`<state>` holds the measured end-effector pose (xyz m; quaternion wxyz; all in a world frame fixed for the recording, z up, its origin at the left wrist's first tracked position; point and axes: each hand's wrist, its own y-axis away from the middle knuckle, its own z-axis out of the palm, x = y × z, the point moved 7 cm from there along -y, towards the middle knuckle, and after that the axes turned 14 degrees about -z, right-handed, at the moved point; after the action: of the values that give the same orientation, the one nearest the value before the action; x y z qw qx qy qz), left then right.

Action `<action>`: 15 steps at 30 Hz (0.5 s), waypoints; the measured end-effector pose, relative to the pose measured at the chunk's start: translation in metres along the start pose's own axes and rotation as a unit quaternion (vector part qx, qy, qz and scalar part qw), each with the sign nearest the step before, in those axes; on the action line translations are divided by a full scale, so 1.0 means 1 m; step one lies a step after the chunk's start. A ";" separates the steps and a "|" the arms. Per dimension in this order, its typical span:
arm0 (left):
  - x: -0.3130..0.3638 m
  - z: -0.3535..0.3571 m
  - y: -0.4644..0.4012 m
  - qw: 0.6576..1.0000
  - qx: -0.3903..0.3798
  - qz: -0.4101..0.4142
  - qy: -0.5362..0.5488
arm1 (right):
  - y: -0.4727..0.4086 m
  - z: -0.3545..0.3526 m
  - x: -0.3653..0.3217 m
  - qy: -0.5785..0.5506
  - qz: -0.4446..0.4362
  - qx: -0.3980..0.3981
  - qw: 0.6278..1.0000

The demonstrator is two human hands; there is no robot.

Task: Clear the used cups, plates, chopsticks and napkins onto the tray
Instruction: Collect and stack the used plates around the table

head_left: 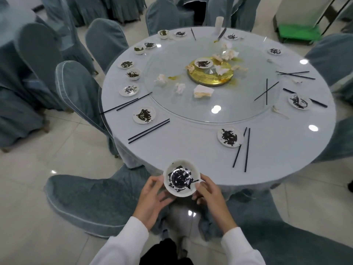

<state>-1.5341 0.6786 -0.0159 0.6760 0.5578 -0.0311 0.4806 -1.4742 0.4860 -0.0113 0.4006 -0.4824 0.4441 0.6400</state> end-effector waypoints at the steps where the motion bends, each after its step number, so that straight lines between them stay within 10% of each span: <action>1: -0.003 -0.002 0.005 1.000 0.002 0.004 -0.006 | 0.003 0.001 0.000 -0.002 -0.003 -0.003 1.000; 15: 0.003 -0.047 0.054 0.996 0.062 0.058 0.012 | 0.006 0.054 -0.001 -0.027 -0.024 -0.032 0.999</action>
<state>-1.5928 0.7123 0.0071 0.6113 0.5905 -0.0251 0.5262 -1.4939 0.5354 -0.0018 0.4121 -0.4877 0.4010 0.6569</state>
